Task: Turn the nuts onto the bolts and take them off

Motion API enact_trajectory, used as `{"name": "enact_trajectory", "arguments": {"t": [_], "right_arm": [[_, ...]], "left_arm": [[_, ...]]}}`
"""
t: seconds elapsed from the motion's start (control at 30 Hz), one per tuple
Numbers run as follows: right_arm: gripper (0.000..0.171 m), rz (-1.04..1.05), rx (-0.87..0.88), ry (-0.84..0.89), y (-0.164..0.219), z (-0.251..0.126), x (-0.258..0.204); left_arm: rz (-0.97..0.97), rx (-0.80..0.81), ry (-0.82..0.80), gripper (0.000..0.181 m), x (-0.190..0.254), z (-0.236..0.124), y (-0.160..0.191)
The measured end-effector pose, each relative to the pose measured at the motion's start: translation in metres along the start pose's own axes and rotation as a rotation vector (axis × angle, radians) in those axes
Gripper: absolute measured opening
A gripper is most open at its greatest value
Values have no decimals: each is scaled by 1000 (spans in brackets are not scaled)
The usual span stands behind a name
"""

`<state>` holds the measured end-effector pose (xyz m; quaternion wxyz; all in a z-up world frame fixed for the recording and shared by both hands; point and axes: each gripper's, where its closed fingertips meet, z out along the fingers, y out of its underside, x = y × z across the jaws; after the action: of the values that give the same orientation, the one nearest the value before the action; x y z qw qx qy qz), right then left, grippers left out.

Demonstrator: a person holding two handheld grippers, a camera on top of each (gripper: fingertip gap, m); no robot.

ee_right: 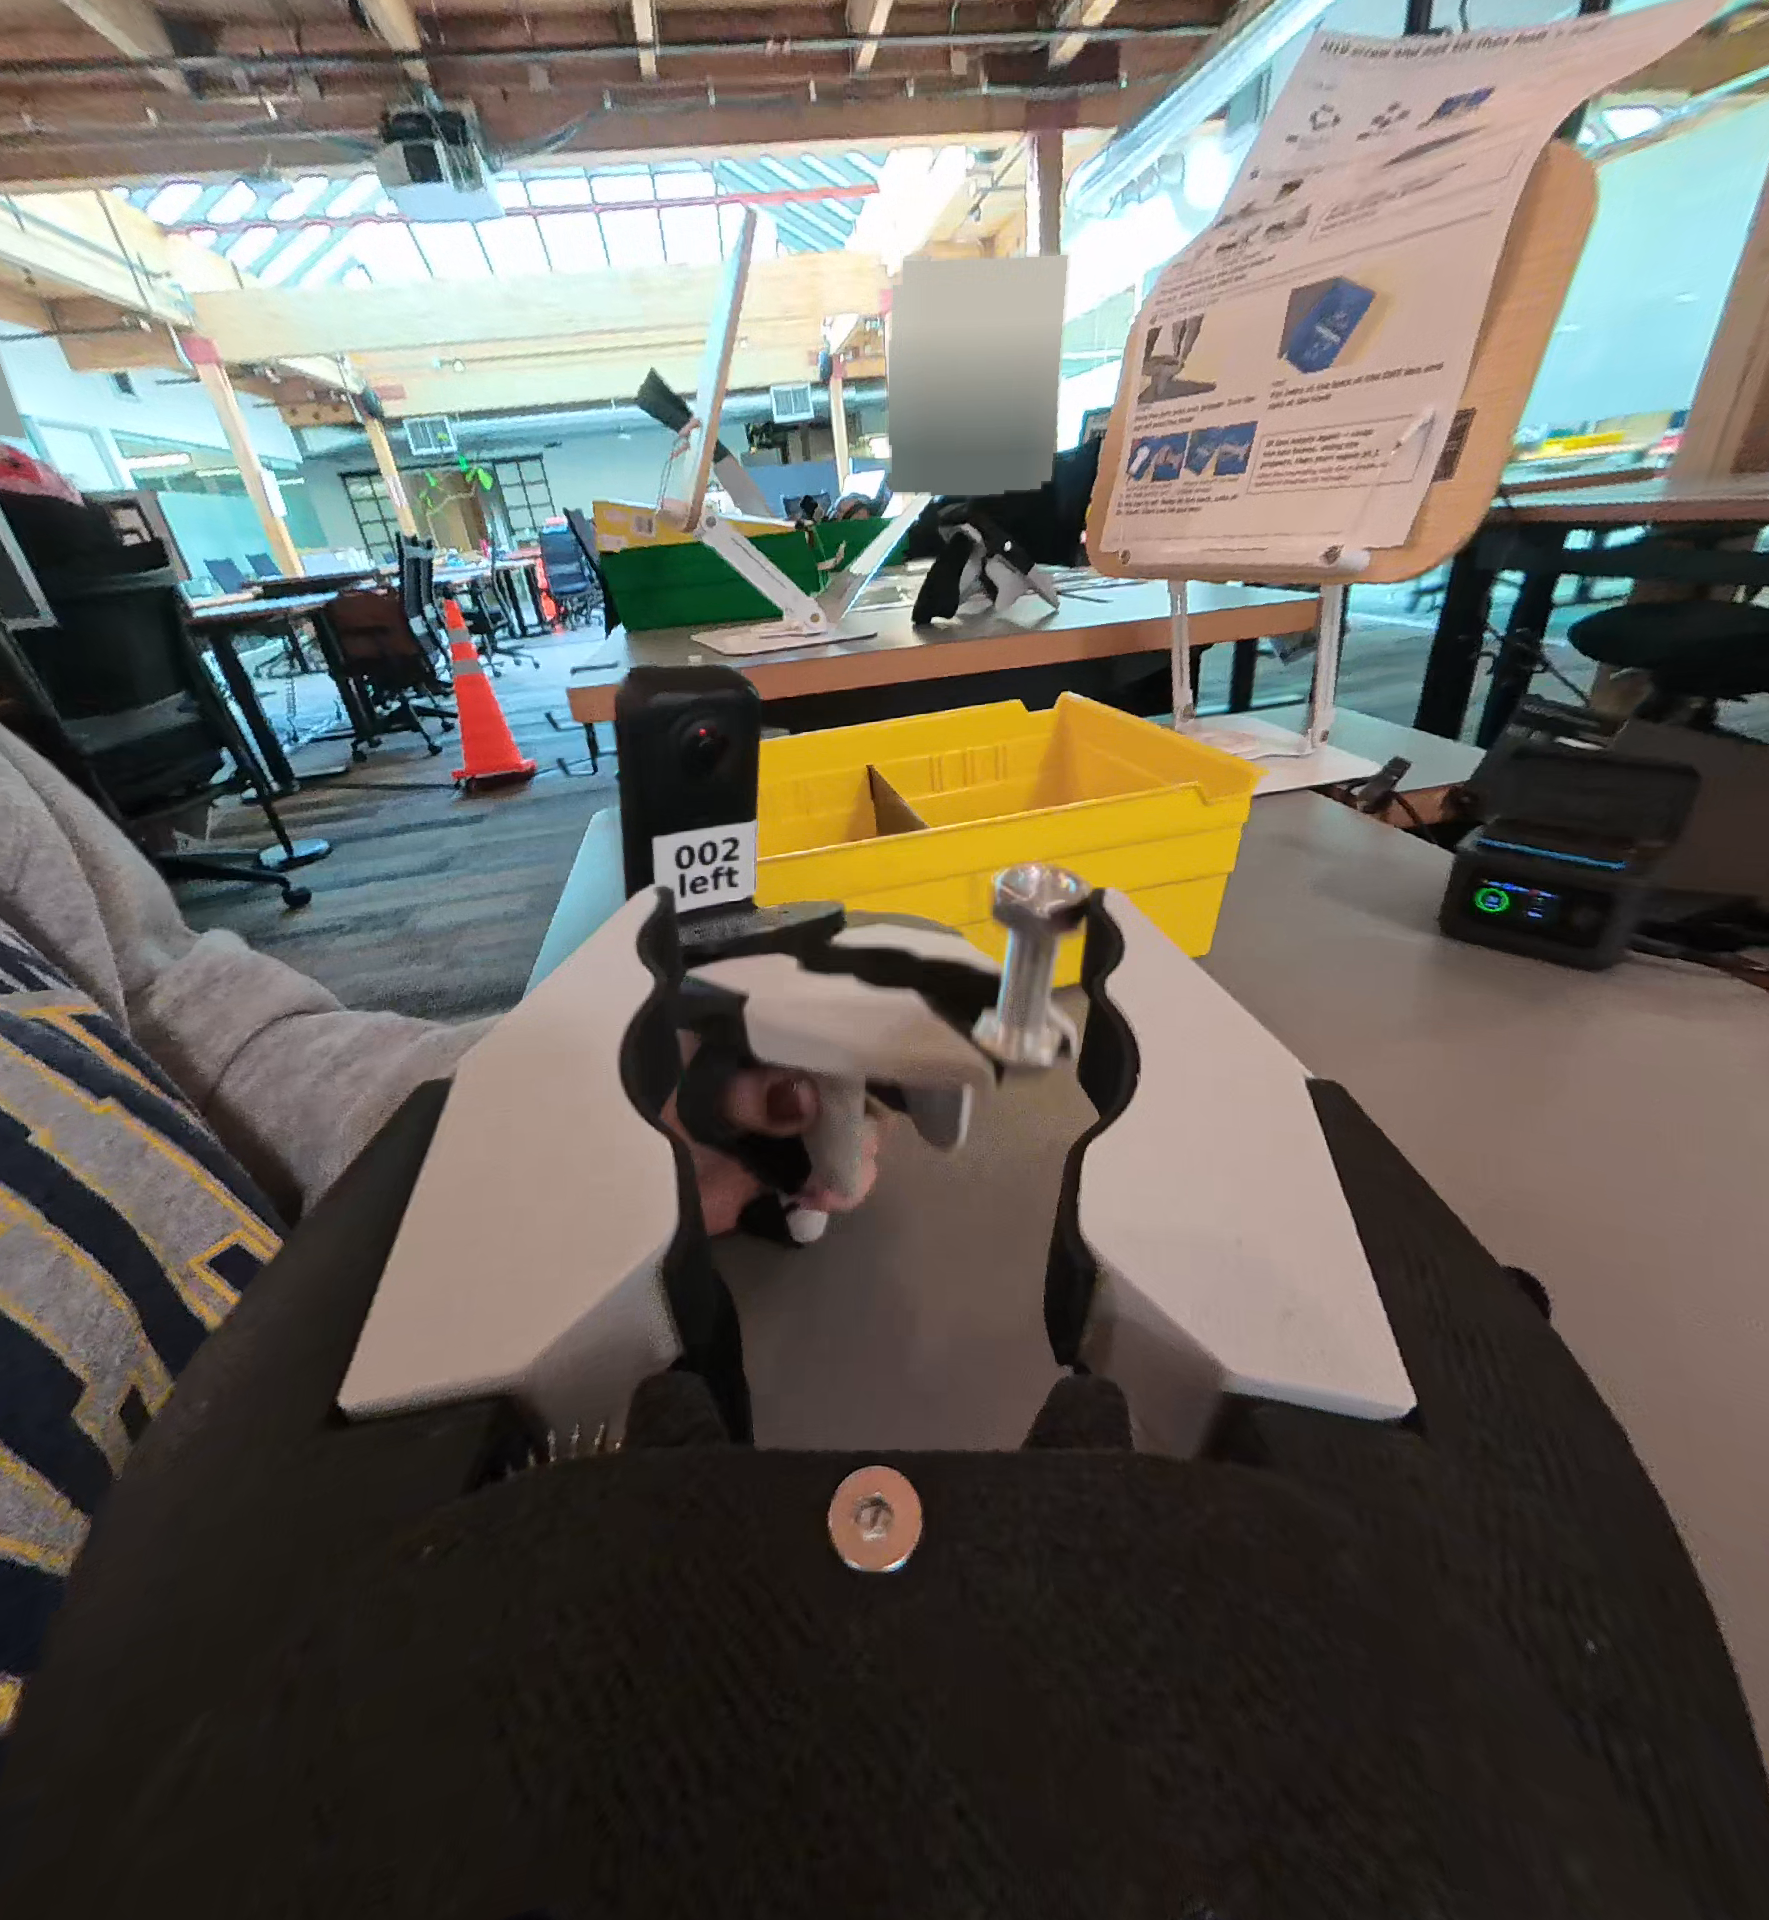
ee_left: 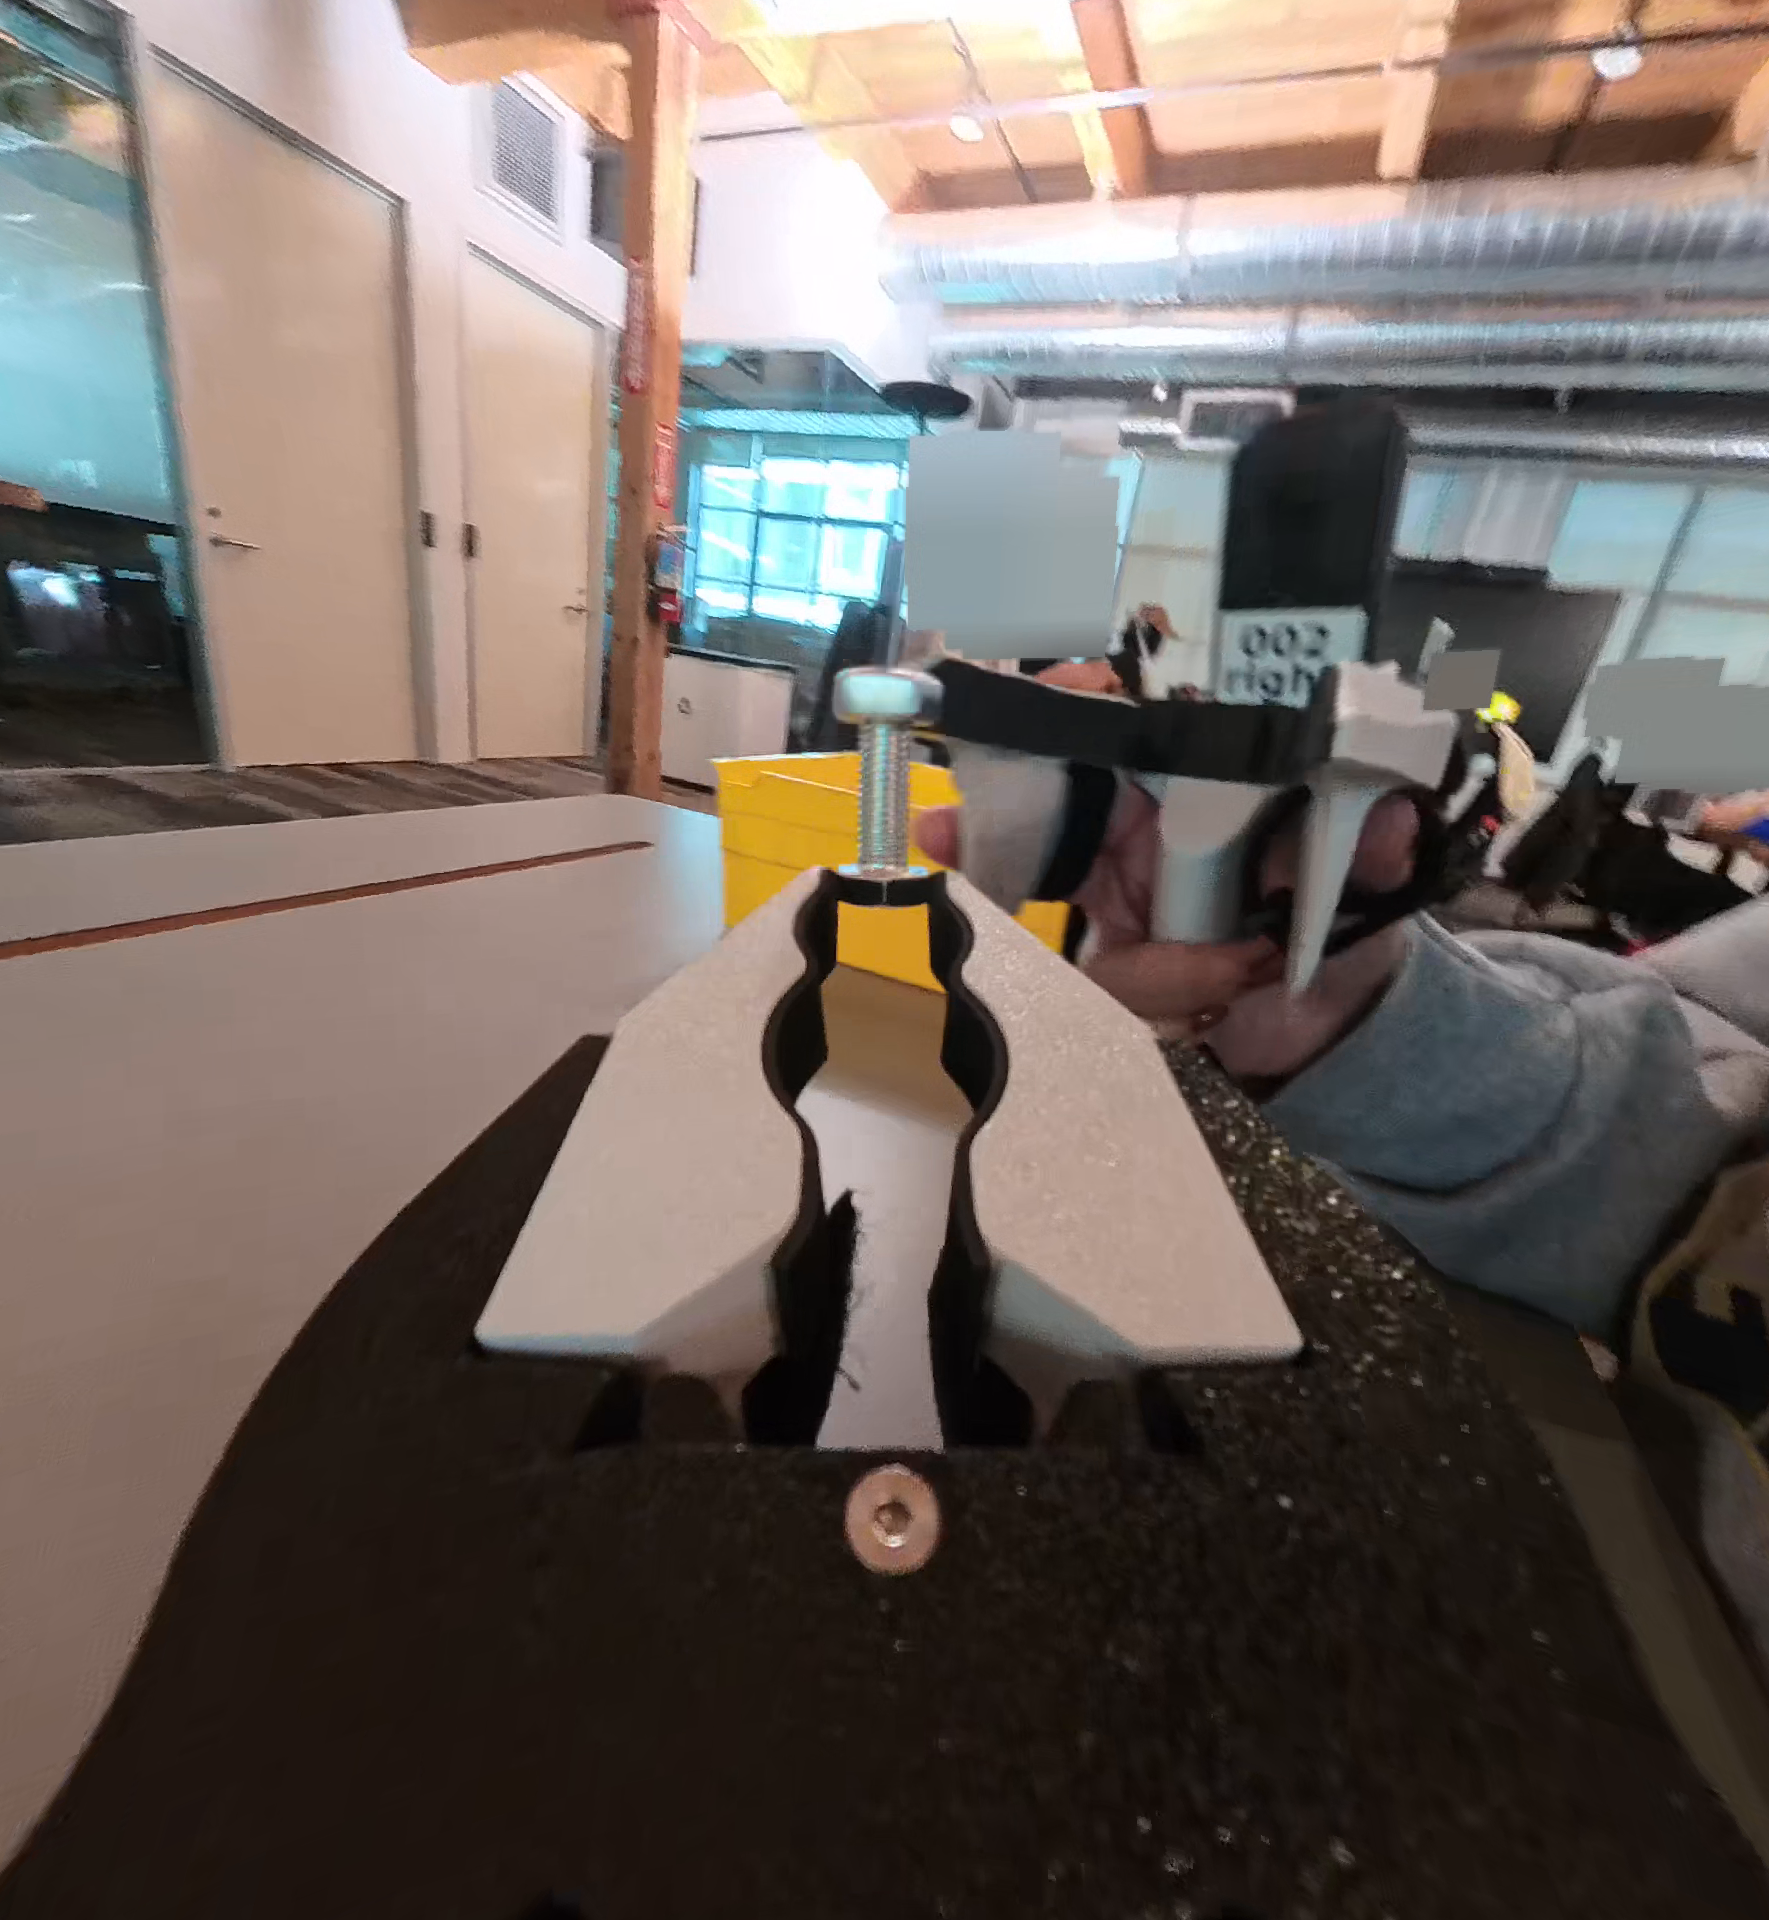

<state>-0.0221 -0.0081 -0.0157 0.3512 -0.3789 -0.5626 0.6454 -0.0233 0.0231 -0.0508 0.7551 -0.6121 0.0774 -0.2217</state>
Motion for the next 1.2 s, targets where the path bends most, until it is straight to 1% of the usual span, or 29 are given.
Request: {"name": "enact_trajectory", "arguments": {"t": [0.03,0.07,0.13,0.2,0.23,0.3,0.33,0.4,0.43,0.47,0.53,0.6,0.63,0.67,0.73,0.77,0.83,0.87,0.93,1.0,1.07,1.1,1.13,1.2], "right_arm": [[69,6,13,13,-1,-5,3],[68,17,25,30,-2,-8,8],[72,23,19,44,-1,-6,12],[80,14,-2,19,1,3,8],[80,12,-8,-6,3,7,3],[78,12,-4,-41,3,7,-5],[78,6,9,-30,2,3,-5],[69,3,41,9,-1,-10,2],[67,20,70,35,-5,-14,7],[74,33,93,57,-8,-15,12],[81,27,78,45,-6,-9,11],[81,13,45,-7,-1,1,3],[80,8,31,-36,2,3,-2],[77,4,26,-46,2,2,-6],[76,-11,42,3,-1,-7,-1],[72,-12,46,23,-2,-11,2],[78,0,45,43,-1,-11,7],[82,10,39,35,0,-8,8],[86,25,16,1,5,1,5],[86,29,23,-30,7,4,0],[88,38,41,-33,7,-1,-1],[84,50,54,-36,7,-6,-1],[81,72,75,-31,5,-9,2],[85,101,105,-10,2,-9,8]], "left_arm": [[-18,8,-23,15,-6,-3,-2],[-24,11,-14,15,-6,-3,-2],[17,-31,43,15,7,3,5],[57,-74,130,15,27,12,13],[64,-88,145,15,31,14,16],[56,-63,106,15,24,12,12],[42,-32,81,15,17,7,6],[6,6,-10,15,-3,-2,-1],[-5,8,-8,15,-5,-3,-2],[12,-6,8,15,-1,0,0],[82,-78,76,15,17,10,13],[104,-117,132,15,31,17,21],[98,-117,115,15,28,18,21],[71,-98,96,15,22,15,17],[19,-48,30,15,5,6,8],[16,-34,4,15,-2,3,4],[36,-41,37,15,4,4,5],[48,-54,78,15,13,7,8],[55,-74,130,15,24,13,13],[28,-49,109,15,19,11,10],[-27,18,68,15,7,3,-2],[-63,43,43,15,-1,-2,-6],[-93,65,47,15,-4,-4,-9],[-95,71,102,15,6,-2,-10]]}}
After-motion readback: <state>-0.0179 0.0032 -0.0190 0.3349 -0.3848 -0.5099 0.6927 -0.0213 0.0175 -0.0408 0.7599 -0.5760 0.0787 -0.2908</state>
